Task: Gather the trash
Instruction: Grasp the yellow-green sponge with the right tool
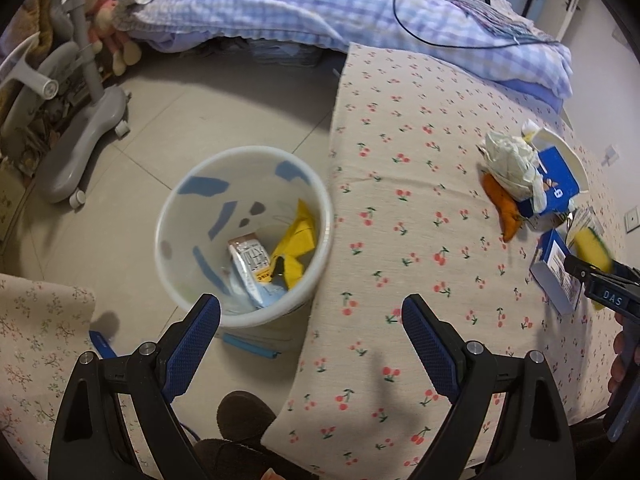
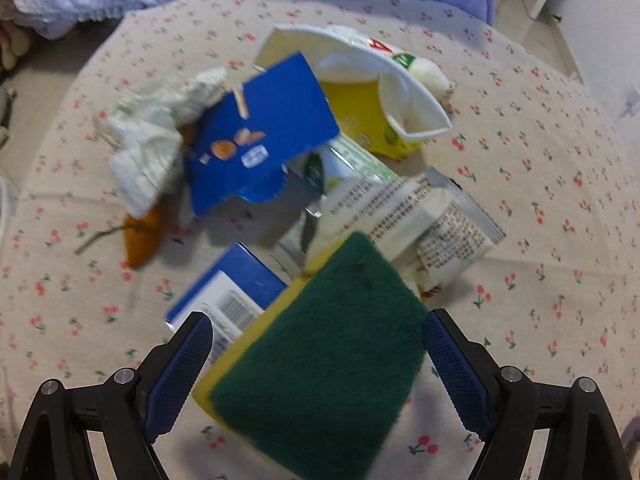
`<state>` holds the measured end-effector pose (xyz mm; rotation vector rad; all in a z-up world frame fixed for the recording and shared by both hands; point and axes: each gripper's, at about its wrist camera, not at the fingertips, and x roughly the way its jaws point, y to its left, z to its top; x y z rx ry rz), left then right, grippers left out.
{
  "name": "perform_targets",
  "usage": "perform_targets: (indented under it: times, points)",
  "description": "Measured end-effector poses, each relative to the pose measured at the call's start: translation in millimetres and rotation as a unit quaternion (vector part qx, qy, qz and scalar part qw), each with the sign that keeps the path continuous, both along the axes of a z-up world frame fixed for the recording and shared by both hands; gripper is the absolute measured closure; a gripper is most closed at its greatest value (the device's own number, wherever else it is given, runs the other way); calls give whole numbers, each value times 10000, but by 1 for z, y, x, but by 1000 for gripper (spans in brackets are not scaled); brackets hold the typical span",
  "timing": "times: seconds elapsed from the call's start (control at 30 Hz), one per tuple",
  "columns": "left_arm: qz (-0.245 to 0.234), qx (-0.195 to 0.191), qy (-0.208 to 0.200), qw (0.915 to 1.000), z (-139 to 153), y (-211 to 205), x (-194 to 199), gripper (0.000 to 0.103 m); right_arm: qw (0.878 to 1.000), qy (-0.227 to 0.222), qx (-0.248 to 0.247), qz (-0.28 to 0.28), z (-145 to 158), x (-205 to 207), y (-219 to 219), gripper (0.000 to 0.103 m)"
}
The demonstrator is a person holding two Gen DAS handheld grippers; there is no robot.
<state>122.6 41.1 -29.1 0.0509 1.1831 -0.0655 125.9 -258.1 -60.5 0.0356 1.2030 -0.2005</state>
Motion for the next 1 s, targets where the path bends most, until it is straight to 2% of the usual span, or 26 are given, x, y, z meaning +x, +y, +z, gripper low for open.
perform_targets:
  times: [0.2,0.43,0.6,0.7,0.77,1.0]
  points:
    - [-160,26,69,9998,-4,-21,1,9,9988,159,410,-219,-5,-8,-21,14]
    - [-494,18,116,9987,-6,-63,0,9,9984,47,417,-373,6,-22,-49,14]
    - [-709,-66,155,9973,-8,-95,-2,9,9972,124,428,-598,3,-30,-76,14]
    - [-827,-202,279,9960,-13,-113,-2,9,9960,216,582,-638,-1,-36,-87,20]
    - [-882,-275,361,9951,-16,-124,-2,9,9950,296,707,-634,-5,-39,-91,27]
    - [-1009,-482,579,9920,-25,-162,-2,9,9937,374,892,-565,-9,-54,-100,27]
